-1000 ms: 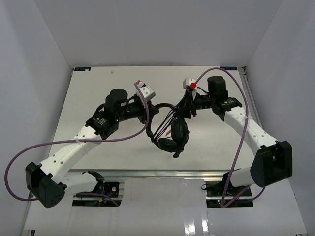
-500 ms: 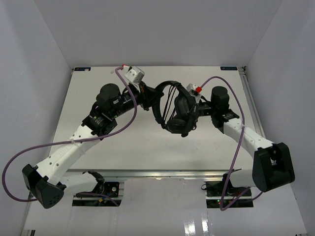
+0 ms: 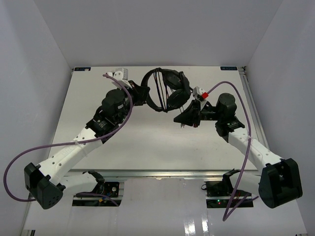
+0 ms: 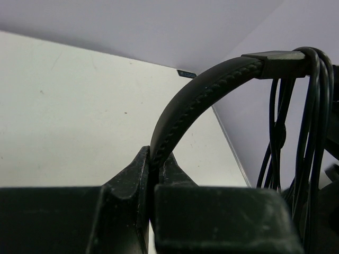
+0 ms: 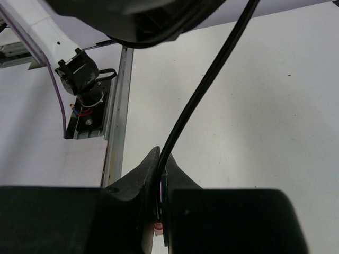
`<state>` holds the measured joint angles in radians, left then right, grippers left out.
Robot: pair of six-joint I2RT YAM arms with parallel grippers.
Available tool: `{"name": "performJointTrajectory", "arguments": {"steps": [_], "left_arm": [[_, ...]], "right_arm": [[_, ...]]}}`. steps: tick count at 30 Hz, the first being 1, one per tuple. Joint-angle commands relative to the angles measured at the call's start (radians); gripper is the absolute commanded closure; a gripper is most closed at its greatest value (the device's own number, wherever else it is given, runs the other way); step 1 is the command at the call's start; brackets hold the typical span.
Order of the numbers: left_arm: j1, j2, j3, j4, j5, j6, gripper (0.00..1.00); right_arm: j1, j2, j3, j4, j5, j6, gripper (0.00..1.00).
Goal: Wrap the headphones
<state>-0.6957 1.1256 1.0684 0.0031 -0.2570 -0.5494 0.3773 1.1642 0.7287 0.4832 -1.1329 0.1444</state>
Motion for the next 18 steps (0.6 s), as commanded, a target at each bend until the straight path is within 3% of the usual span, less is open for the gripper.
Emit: {"name": "performJointTrajectory", "arguments": {"steps": [1, 8, 14, 18], "left_arm": [[0.015, 0.039, 0.079, 0.028, -0.287, -0.249, 1.0], [0.013, 0.201, 0.136, -0.264, -0.386, -0.448, 1.0], [0.018, 0.253, 0.011, -0.361, -0.476, -0.596, 1.0], [0.03, 0.363, 0.029, -0.423, -0.479, -0.667, 1.0]], "right_arm": [[0.019, -0.017, -0.031, -0.07, 0.05, -0.051, 0.92], [0.026, 0.055, -0.104, -0.001, 0.138, -0.001, 0.92], [0.029, 0.16, -0.175, 0.156, 0.174, 0.069, 0.92], [0.03, 0.258, -0.174, 0.194, 0.194, 0.104, 0.92]]}}
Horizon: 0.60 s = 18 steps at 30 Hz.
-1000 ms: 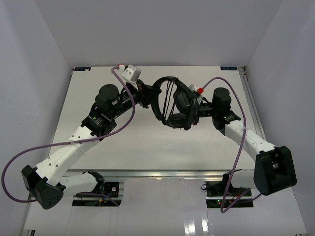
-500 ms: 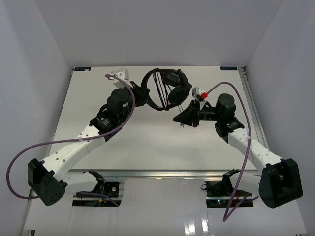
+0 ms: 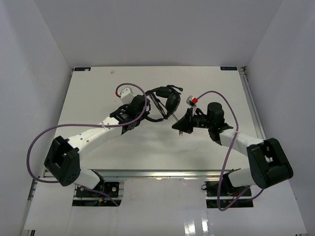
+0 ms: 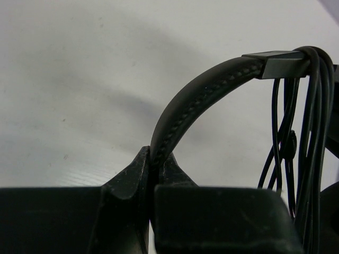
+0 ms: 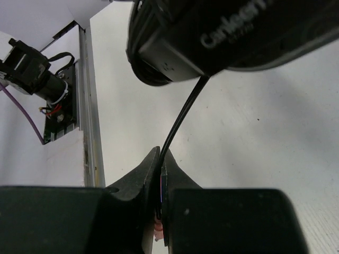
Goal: Wrap the headphones
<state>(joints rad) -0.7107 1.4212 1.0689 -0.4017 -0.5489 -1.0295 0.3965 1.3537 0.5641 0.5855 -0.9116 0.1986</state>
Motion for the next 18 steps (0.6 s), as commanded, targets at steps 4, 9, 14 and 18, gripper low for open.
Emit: {"name": "performJointTrajectory", "arguments": {"steps": [4, 9, 14, 18], "left_arm": [[0.049, 0.205, 0.12, -0.156, -0.178, -0.257, 1.0], [0.05, 0.323, 0.177, -0.219, -0.177, -0.296, 1.0], [0.053, 0.417, 0.236, -0.274, -0.2, -0.275, 1.0], [0.054, 0.476, 0.27, -0.326, -0.196, -0.282, 0.98]], "right_arm": [[0.015, 0.203, 0.047, 0.044, -0.052, 0.029, 0.92], [0.043, 0.32, 0.081, 0.022, -0.063, -0.022, 0.92], [0.048, 0.369, 0.113, -0.045, -0.066, -0.068, 0.89], [0.047, 0.385, 0.166, -0.156, -0.063, -0.141, 0.74]]}}
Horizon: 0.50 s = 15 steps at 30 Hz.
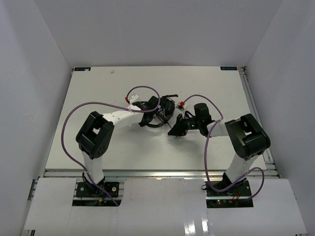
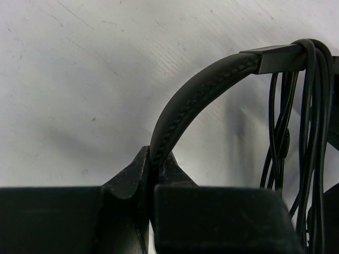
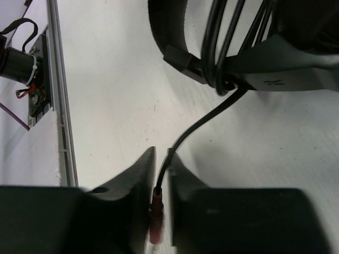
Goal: Wrap the headphones
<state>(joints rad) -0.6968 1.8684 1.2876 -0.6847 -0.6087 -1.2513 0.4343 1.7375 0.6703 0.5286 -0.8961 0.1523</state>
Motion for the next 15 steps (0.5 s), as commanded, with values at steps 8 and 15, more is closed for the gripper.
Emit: {"name": "performJointTrajectory", "arguments": {"steps": [8, 15], "left_arm": [[0.04, -0.087, -0.02, 0.084, -0.07, 0.098, 0.24], [0.04, -0.256, -0.078, 0.123, 0.021, 0.265, 0.02]], "right_arm": [[-0.056, -0.132, 0.054, -0.287, 0.011, -0.244, 0.33], [-0.161, -0.339, 0.055, -0.559, 0.132, -0.425, 0.22]]}}
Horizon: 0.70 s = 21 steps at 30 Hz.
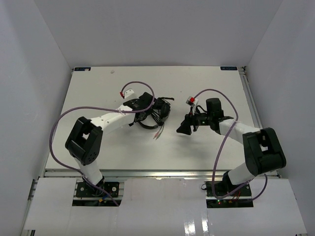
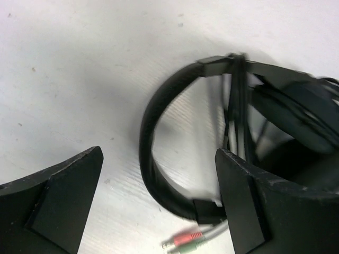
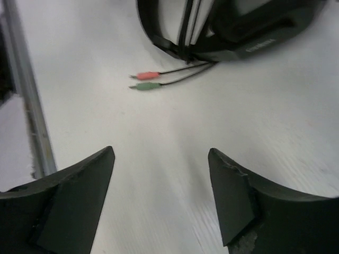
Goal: Wrap the headphones
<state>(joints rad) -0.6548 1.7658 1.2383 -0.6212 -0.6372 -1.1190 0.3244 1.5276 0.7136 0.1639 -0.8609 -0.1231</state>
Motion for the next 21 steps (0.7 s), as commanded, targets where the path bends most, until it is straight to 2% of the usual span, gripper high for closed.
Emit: {"name": "performJointTrajectory", "arguments": {"steps": [1, 4, 6, 7, 8, 10, 12, 16, 21], "left_arm": [[-0.002, -0.197, -0.04, 0.07, 0.066, 0.174, 0.02], [-0.002, -0.358, -0.112, 0.156, 0.223, 0.351, 0.02], [-0.002, -0.461, -0.186, 0.247, 0.346, 0.471, 0.02], [0.0, -0.559, -0.22, 0.282, 0.411, 0.563, 0.02], [0.0, -0.56, -0.255, 0.317, 0.479, 0.564, 0.02], [0.007, -0.746, -0.349, 0.384, 0.659, 0.697, 0.02], [0.009, -0.82, -0.412, 0.38, 0.757, 0.737, 0.02], [0.011, -0.986, -0.472, 0.332, 0.859, 0.836, 0.02], [0.012, -1.197, -0.591, 0.307, 0.941, 0.946, 0.02]], "right_arm": [[-0.058, -0.159, 0.016, -0.225, 0.125, -0.16, 0.18], [-0.068, -0.273, 0.054, -0.329, 0.251, -0.135, 0.1], [-0.071, -0.326, 0.091, -0.377, 0.367, -0.1, 0.1], [-0.073, -0.38, 0.095, -0.386, 0.408, -0.09, 0.1], [-0.076, -0.38, 0.095, -0.394, 0.439, -0.09, 0.1], [-0.079, -0.503, 0.08, -0.389, 0.553, -0.037, 0.1], [-0.08, -0.559, 0.063, -0.378, 0.657, -0.019, 0.1], [-0.093, -0.684, 0.001, -0.357, 0.783, -0.004, 0.1], [-0.196, -0.771, -0.05, -0.382, 0.791, 0.071, 0.1]]}}
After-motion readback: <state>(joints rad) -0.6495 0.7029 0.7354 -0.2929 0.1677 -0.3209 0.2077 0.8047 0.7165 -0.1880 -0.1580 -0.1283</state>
